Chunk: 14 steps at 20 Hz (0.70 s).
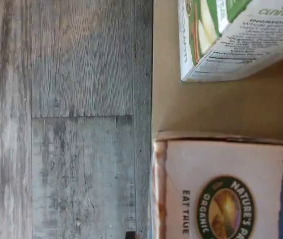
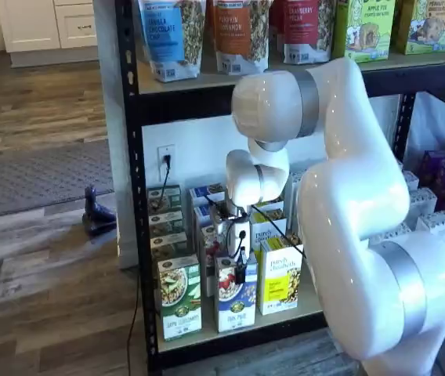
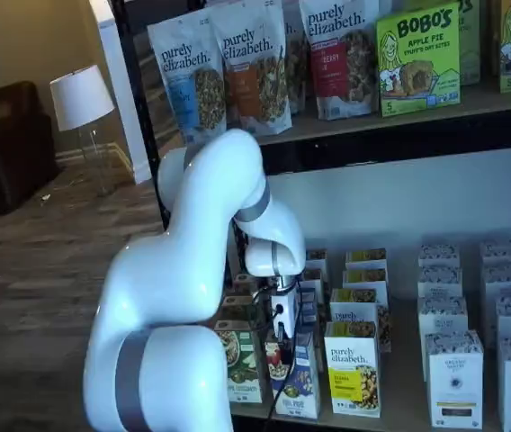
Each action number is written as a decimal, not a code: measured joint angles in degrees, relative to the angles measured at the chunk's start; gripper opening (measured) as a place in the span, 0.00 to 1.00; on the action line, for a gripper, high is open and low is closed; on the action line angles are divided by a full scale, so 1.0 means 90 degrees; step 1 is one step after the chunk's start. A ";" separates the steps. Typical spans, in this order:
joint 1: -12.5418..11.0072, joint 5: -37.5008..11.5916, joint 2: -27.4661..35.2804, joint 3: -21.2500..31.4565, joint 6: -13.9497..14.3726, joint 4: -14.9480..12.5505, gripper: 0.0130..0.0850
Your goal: Pick up the blue and white box that is on the bottom shelf, the second box from the left
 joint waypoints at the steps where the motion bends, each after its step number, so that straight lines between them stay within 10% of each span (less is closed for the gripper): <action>1: 0.0000 -0.0001 -0.0002 0.0005 0.0002 -0.0002 0.78; 14: 0.0009 -0.0073 -0.0060 0.0121 -0.0008 0.0019 0.56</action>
